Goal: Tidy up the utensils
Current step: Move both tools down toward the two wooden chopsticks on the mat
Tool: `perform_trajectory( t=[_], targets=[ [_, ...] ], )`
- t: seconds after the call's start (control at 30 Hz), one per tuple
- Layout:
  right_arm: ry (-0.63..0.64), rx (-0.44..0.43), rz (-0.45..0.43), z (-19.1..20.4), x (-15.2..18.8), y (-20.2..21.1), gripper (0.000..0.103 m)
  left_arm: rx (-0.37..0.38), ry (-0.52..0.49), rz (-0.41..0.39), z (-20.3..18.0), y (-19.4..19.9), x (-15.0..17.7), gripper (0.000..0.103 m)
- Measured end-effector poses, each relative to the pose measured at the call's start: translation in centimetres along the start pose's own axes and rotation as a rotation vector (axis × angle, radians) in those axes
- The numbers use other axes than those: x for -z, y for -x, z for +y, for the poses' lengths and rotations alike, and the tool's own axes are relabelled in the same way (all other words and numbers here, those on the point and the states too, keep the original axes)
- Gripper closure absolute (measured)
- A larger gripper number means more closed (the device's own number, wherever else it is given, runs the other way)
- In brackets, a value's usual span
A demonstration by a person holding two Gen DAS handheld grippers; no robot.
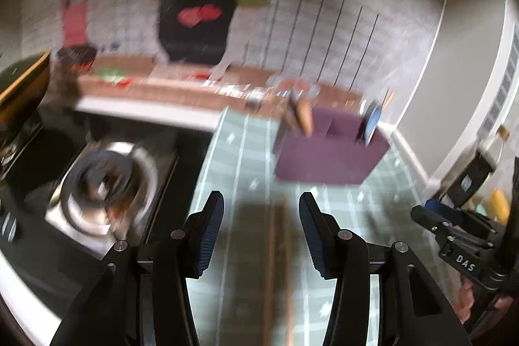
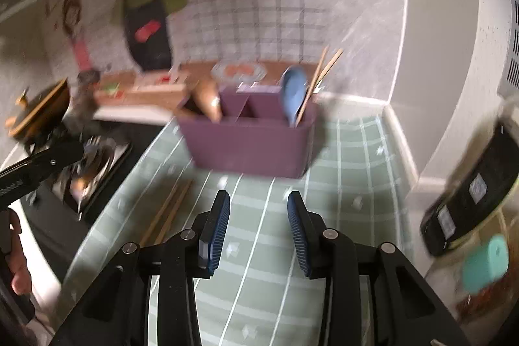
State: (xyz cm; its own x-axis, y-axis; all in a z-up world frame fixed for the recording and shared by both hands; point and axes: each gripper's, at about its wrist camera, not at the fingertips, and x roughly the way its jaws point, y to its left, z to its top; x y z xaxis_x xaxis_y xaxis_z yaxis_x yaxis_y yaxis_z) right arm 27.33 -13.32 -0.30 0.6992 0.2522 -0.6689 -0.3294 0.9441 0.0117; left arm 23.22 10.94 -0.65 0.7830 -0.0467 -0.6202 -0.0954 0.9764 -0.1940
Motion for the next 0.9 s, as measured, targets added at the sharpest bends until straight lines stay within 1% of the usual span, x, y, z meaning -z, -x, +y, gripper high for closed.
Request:
perform_trajectory(
  t=[0.1, 0.17, 0.27, 0.3, 0.4, 0.47, 0.5, 0.53, 0.63, 0.7, 0.8, 0.83, 0.9],
  targets=[
    [0.023, -0.031, 0.039, 1.9, 2.6, 0.4, 0.068, -0.011, 0.002, 0.003, 0.9, 1.5, 3.2, 0.054],
    [0.064, -0.036, 0.056, 3.5, 4.4, 0.7, 0.066, -0.03, 0.002, -0.002, 1.5, 2.7, 5.2, 0.054],
    [0.14, -0.041, 0.077, 5.9, 6.8, 0.7, 0.062, -0.046, 0.044, -0.004, 3.1, 4.3, 7.7, 0.054],
    [0.162, -0.046, 0.089, 6.7, 7.6, 0.6, 0.062, -0.05, 0.059, -0.002, 3.7, 4.7, 8.6, 0.054],
    [0.153, -0.076, 0.141, 8.1, 9.2, 0.0, 0.062, -0.078, 0.074, 0.005, 5.0, 5.7, 10.6, 0.054],
    [0.111, -0.131, 0.173, 8.7, 10.0, -0.2, 0.062, -0.109, 0.074, 0.004, 5.7, 6.3, 11.7, 0.054],
    [0.092, -0.166, 0.188, 9.0, 10.4, -0.4, 0.061, -0.12, 0.079, 0.004, 6.0, 6.5, 12.1, 0.054],
    [0.086, -0.182, 0.195, 9.5, 10.7, -0.4, 0.062, -0.13, 0.095, 0.004, 6.4, 6.8, 12.5, 0.054],
    [0.097, -0.192, 0.213, 11.4, 11.6, -0.9, 0.064, -0.155, 0.148, 0.023, 7.4, 7.3, 13.2, 0.054],
    [0.112, -0.18, 0.214, 12.5, 11.9, -1.2, 0.069, -0.144, 0.17, 0.026, 7.9, 7.7, 13.4, 0.054],
    [0.092, -0.143, 0.215, 13.2, 12.3, -1.6, 0.073, -0.14, 0.139, 0.017, 8.2, 8.0, 13.5, 0.054],
    [0.075, -0.133, 0.225, 13.2, 12.6, -1.8, 0.074, -0.129, 0.129, 0.016, 8.4, 8.0, 13.4, 0.054],
    [0.063, -0.116, 0.216, 13.4, 12.6, -1.8, 0.075, -0.088, 0.115, 0.022, 9.0, 7.5, 13.1, 0.054]
  ],
)
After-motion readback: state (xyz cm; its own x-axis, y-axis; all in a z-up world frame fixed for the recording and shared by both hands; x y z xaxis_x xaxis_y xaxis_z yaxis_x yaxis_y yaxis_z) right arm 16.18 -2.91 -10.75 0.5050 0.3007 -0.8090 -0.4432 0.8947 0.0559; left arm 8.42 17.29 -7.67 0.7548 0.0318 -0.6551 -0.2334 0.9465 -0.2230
